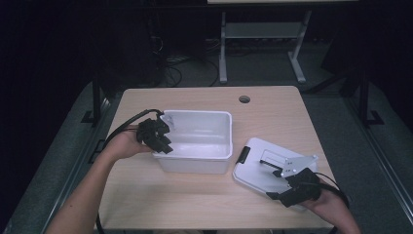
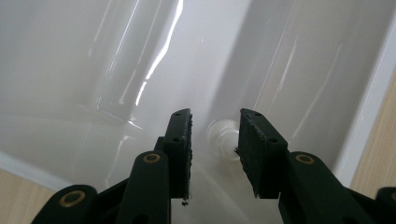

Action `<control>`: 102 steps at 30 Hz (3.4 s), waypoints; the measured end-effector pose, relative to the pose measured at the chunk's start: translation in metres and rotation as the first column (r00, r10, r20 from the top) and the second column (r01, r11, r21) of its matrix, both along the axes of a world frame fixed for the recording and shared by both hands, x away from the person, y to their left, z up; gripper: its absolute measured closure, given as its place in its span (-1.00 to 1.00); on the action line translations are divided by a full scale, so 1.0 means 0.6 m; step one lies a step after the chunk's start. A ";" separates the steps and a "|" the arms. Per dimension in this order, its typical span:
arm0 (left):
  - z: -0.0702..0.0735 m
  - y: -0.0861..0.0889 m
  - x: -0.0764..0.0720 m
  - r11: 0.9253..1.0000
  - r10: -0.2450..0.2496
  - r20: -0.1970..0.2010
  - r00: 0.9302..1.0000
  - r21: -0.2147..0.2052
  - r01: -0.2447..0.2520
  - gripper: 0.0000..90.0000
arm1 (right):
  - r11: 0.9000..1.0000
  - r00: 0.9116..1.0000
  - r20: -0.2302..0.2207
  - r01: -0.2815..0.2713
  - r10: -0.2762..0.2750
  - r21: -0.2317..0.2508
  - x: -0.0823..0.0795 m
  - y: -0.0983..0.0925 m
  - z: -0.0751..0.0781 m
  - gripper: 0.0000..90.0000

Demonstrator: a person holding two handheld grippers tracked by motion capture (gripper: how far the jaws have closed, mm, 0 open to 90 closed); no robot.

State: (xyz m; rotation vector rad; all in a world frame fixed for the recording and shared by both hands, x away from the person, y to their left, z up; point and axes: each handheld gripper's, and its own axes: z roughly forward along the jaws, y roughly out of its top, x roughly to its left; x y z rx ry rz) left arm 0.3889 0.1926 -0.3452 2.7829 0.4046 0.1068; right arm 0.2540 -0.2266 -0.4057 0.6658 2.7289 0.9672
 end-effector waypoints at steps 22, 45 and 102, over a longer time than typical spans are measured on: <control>0.036 0.023 -0.015 1.000 0.023 0.020 1.000 -0.011 -0.023 0.36 | 1.000 1.000 -0.018 -0.014 0.015 0.011 0.005 0.007 -0.007 -0.41; 0.093 0.055 -0.052 0.998 0.049 0.080 0.996 -0.033 -0.047 0.30 | 1.000 1.000 -0.020 -0.001 0.001 -0.001 0.008 0.006 -0.010 -0.41; 0.054 0.141 -0.190 0.991 0.101 0.127 0.987 -0.099 -0.089 0.13 | 1.000 1.000 -0.002 0.013 -0.013 -0.003 0.004 0.004 -0.002 -0.41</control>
